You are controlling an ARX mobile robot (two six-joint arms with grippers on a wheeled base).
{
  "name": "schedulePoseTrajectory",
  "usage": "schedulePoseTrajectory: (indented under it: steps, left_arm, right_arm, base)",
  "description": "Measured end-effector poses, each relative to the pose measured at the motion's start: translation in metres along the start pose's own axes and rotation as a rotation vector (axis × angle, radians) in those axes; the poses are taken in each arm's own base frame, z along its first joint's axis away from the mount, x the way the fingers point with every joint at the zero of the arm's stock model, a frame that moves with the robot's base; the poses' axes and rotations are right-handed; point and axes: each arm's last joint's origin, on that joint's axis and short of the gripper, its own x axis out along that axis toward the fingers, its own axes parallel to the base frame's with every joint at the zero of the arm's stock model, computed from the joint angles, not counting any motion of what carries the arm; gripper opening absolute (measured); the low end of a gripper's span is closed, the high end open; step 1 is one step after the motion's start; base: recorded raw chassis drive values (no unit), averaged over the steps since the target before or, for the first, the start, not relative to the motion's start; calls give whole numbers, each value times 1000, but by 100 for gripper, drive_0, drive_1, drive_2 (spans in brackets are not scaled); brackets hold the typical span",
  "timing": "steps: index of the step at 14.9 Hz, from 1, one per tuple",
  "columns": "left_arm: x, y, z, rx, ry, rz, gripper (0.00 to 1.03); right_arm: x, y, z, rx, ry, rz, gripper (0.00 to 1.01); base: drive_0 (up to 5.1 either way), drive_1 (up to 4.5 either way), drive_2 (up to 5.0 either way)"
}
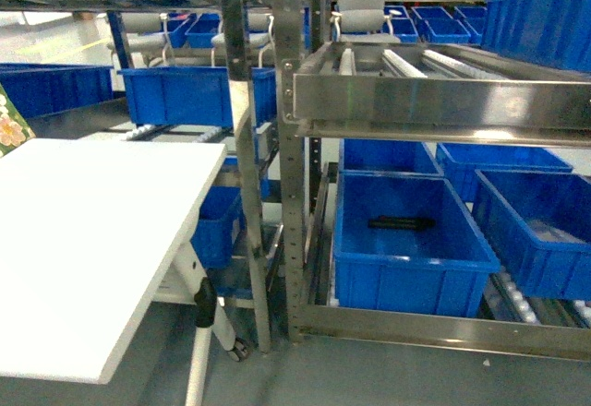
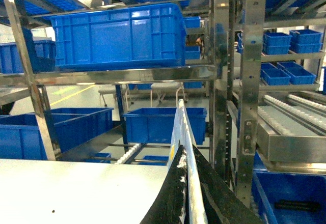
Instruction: Move flower gift bag to table near conveyor
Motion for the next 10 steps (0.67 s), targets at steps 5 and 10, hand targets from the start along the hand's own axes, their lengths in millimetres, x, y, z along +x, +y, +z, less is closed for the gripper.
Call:
schedulePoseTrajectory:
  steps: [5,10]
  left_arm:
    - [0,0,0,-1,-2,1,2]
    - [0,0,0,-1,-1,0,2]
  right_arm:
    - [0,0,0,-1,-4,1,2]
    - [0,0,1,-1,-5,1,2]
  base:
    - [-506,239,239]
    - [-503,242,242]
